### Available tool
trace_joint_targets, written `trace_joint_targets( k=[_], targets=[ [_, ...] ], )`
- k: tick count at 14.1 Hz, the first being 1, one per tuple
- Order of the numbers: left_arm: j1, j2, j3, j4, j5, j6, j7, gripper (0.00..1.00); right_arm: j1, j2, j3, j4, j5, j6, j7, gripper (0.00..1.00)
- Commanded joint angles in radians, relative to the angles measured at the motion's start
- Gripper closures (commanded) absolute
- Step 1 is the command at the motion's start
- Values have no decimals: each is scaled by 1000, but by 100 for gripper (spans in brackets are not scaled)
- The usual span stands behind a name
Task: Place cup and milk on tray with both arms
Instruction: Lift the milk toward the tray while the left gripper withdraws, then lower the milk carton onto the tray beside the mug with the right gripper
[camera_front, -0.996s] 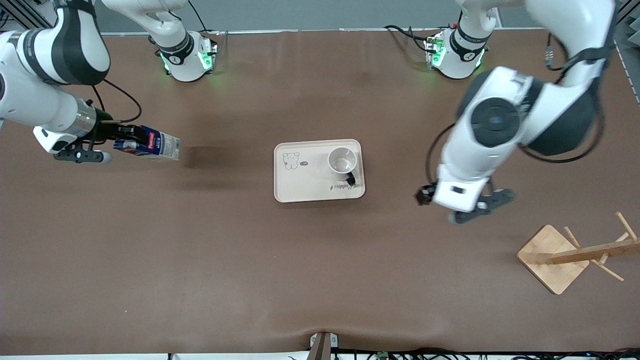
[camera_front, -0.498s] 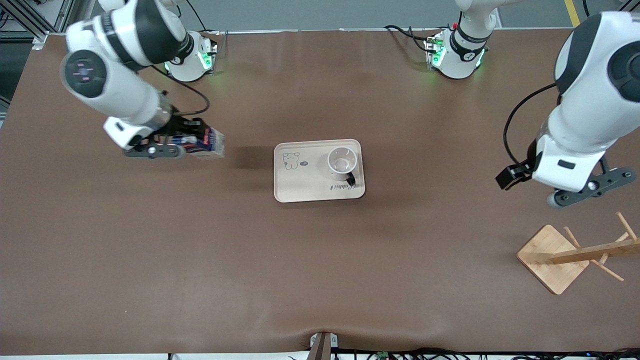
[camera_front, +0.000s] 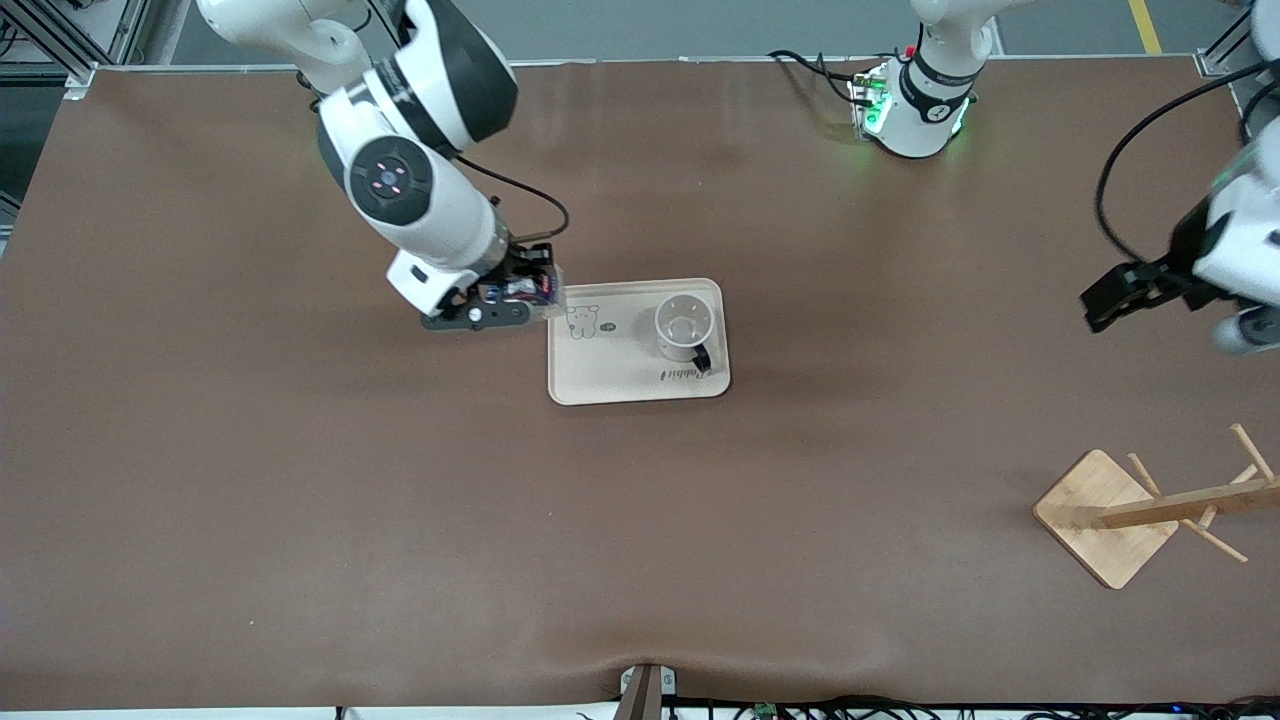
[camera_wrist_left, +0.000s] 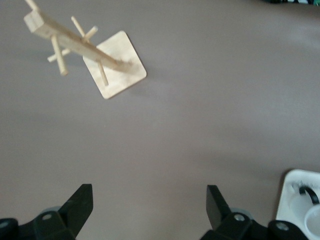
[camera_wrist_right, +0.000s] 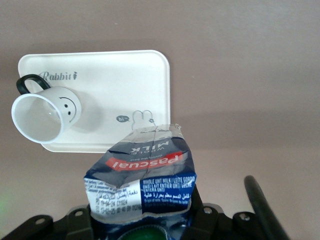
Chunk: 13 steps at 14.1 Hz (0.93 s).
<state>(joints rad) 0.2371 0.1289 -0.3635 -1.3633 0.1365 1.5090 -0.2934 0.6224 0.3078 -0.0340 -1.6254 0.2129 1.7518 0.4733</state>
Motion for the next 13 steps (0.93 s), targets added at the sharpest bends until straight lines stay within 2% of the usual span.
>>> trace_joint_targets(
  k=[1, 3, 5, 6, 8, 13],
  targets=[
    [-143, -75, 209, -48, -75, -27, 112, 0, 23, 111, -15, 137, 13, -25, -22, 100],
    [-173, -126, 276, -104, -92, -27, 164, 0, 23, 128, -15, 144, 5, 44, -74, 100],
    [-220, -153, 348, -115, -123, -29, 171, 0, 37, 142, -15, 121, 0, 98, -88, 100],
    [-232, -158, 362, -118, -123, -29, 184, 0, 42, 149, -15, 119, -6, 103, -90, 100],
    [-234, -210, 368, -184, -123, -27, 191, 0, 55, 154, -15, 99, -18, 107, -88, 100],
    [-226, -177, 363, -184, -120, -9, 211, 0, 86, 154, -15, 24, -43, 192, -87, 100]
  ],
)
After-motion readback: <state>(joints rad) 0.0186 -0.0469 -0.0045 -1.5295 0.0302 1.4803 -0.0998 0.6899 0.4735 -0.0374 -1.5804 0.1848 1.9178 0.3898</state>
